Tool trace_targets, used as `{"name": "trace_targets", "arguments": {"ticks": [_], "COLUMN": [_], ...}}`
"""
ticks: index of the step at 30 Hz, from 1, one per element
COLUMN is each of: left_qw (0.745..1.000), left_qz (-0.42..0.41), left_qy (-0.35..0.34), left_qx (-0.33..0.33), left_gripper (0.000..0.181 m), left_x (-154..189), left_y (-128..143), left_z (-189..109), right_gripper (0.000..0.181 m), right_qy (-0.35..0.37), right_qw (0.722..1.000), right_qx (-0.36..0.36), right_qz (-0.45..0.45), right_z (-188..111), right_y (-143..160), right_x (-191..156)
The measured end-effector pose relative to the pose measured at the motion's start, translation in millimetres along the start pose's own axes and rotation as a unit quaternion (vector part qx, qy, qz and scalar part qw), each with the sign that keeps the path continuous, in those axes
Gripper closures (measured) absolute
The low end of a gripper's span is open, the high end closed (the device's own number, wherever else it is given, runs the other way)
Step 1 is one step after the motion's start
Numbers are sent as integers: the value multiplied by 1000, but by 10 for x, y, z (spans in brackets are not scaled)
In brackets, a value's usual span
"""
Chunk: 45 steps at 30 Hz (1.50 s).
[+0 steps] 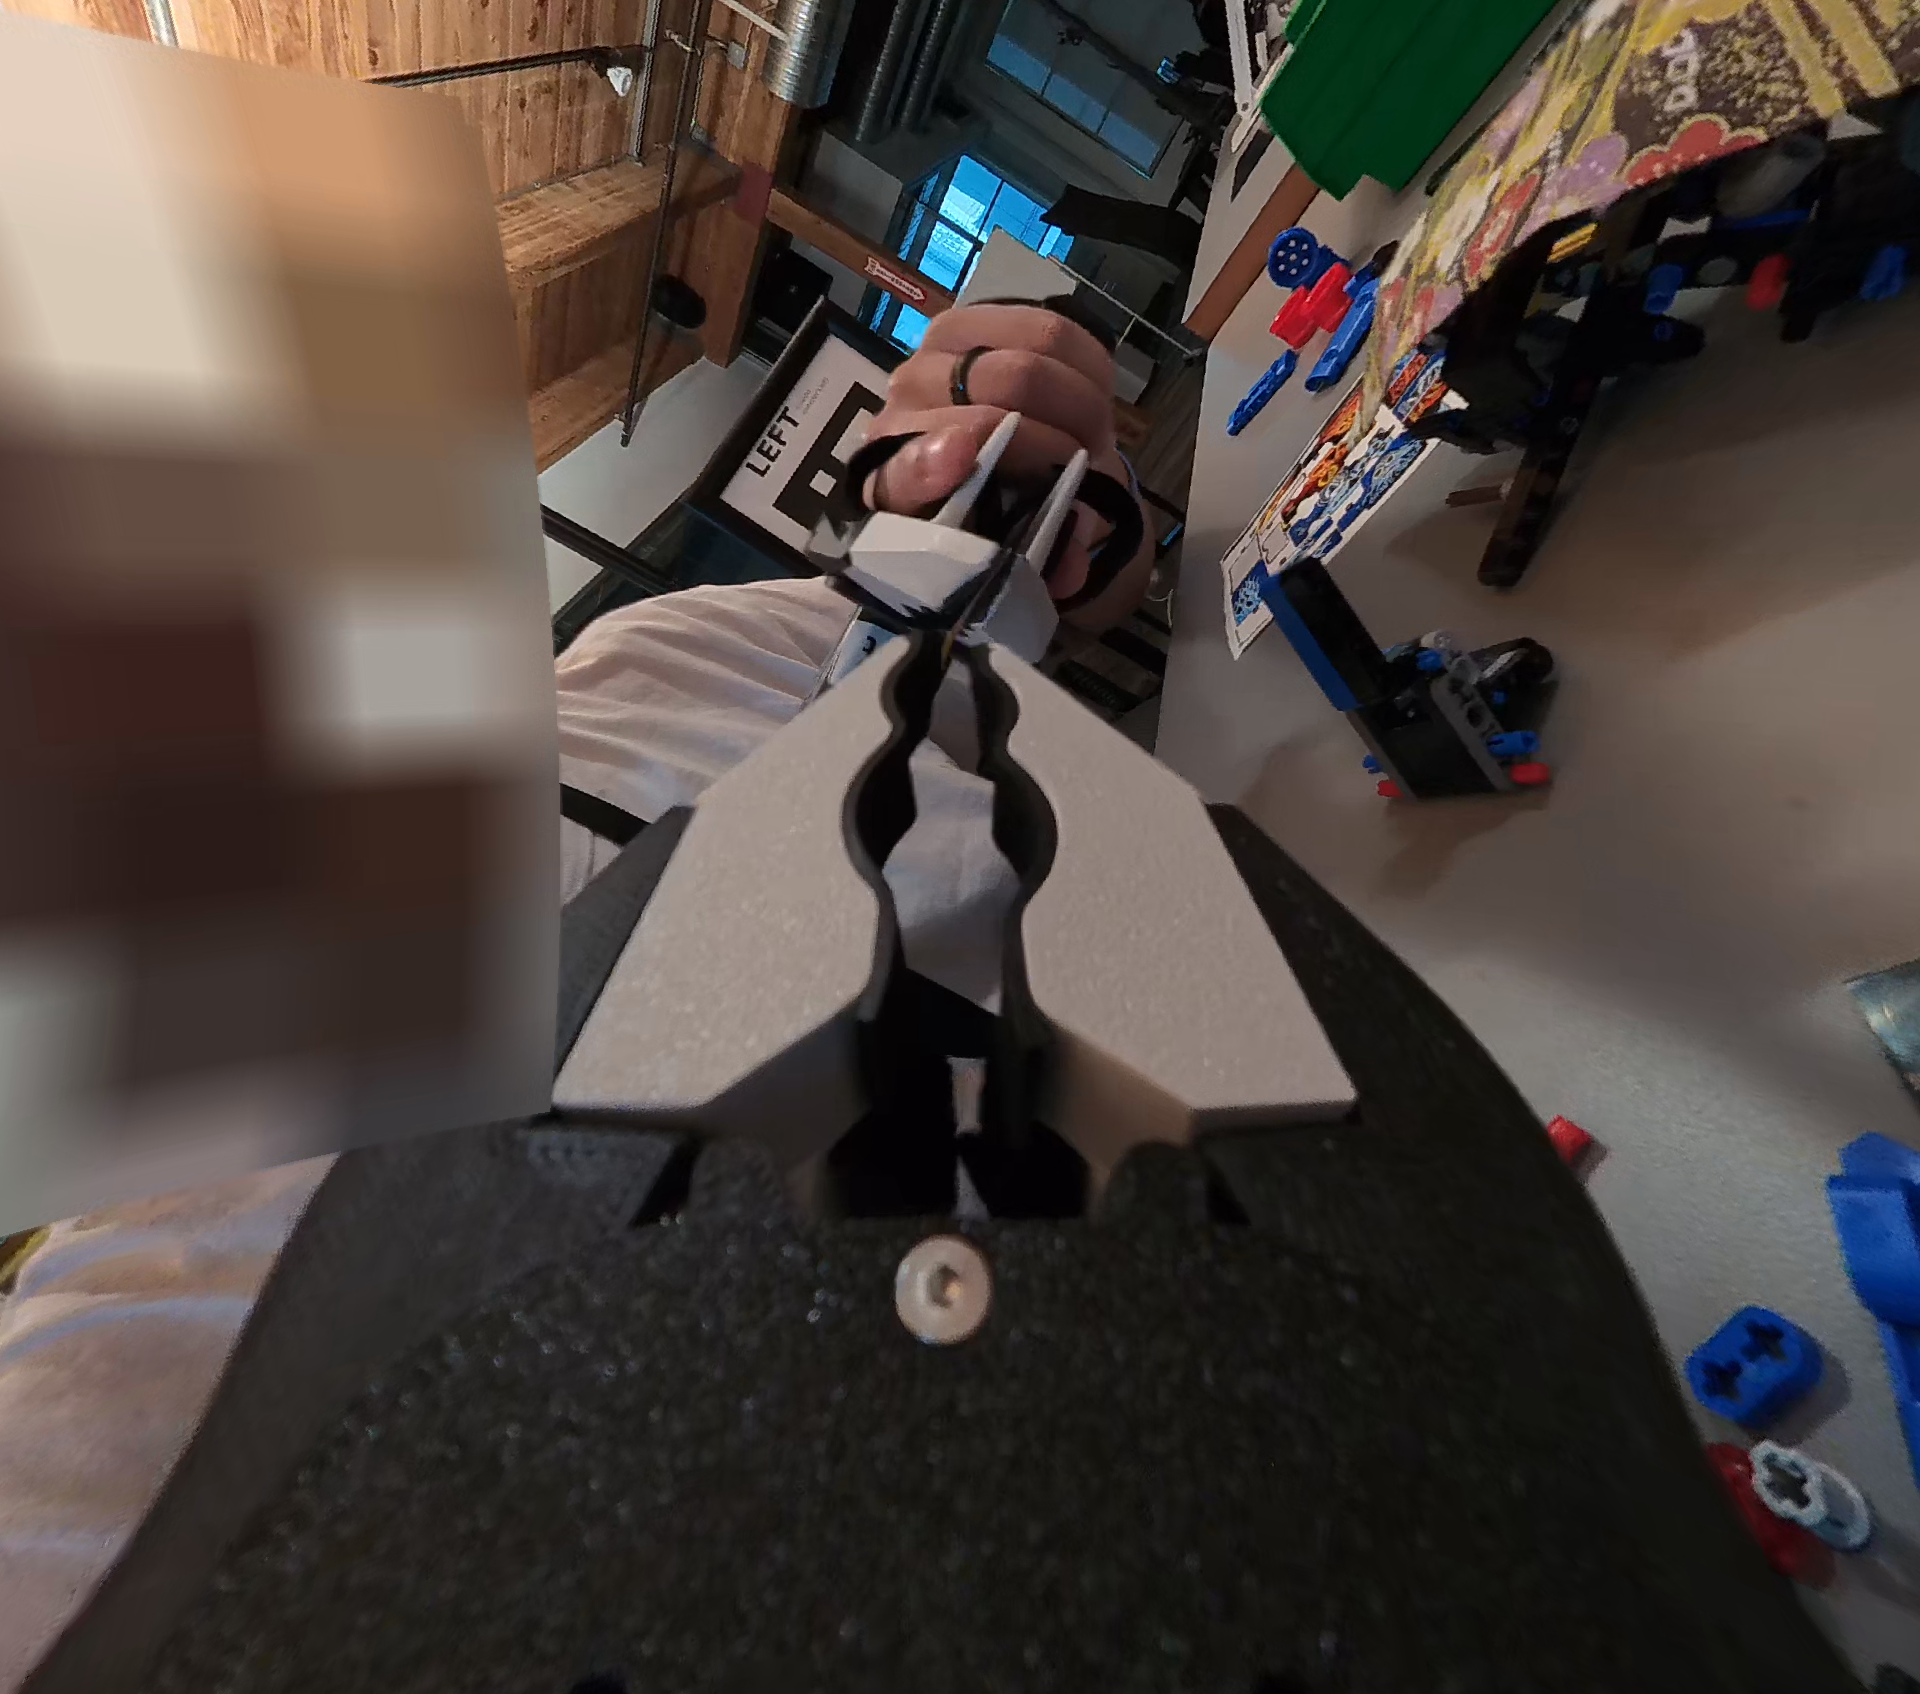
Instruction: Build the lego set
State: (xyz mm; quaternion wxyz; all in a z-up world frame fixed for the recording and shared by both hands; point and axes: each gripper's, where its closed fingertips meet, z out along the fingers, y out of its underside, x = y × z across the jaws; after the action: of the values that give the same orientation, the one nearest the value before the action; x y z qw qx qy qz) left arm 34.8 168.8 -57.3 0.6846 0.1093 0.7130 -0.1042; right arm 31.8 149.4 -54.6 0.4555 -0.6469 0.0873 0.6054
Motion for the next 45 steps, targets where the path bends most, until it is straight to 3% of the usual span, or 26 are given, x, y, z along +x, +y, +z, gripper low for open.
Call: {"name": "trace_targets", "arguments": {"ticks": [1, 5, 7, 10, 12, 14, 16, 18, 19, 22, 30, 45], "left_qw": [1000, 992, 985, 947, 884, 797, 720, 645, 618, 561, 514, 505], "left_qz": [-12, -118, -168, -310, -451, -583, -665, -728, -751, -791, -822, -828], "left_qy": [4, 34, 45, 77, 108, 141, 168, 185, 189, 190, 178, 164], "left_qx": [2, 9, 16, 29, 54, 77, 108, 137, 139, 153, 168, 182], "left_gripper": [181, 181, 181, 181, 181, 181, 181, 181, 181, 181, 181, 181], "left_x": [8, 3, -14, -41, -73, -97, -114, -149, -147, -145, -117, -164], "left_y": [-7, 12, 33, 45, 7, -36, -101, -159, -155, -154, -223, -274], "left_z": [-1, -7, -24, -41, -57, -64, -80, -101, -94, -83, -28, 34], "right_gripper": [172, 148, 149, 146, 145, 145, 159, 165, 164, 162, 164, 179], "right_qy": [1, 5, 18, 65, 109, 135, 149, 149, 138, 122, 51, 39], "right_qw": [1000, 997, 992, 967, 920, 863, 823, 814, 822, 858, 935, 938], "right_qx": [-3, -12, 1, 12, 6, 11, 40, 76, 72, 50, 74, 76], "right_qz": [-12, -81, -126, -248, -376, -486, -546, -556, -548, -496, -343, -336], "right_z": [4, 21, -4, -52, -74, -76, -72, -75, -61, -26, -15, 12], "right_y": [5, -1, -59, -131, -137, -134, -166, -210, -185, -139, -195, -176], "right_x": [-13, -103, -149, -193, -196, -237, -310, -389, -398, -309, -223, -232]}}
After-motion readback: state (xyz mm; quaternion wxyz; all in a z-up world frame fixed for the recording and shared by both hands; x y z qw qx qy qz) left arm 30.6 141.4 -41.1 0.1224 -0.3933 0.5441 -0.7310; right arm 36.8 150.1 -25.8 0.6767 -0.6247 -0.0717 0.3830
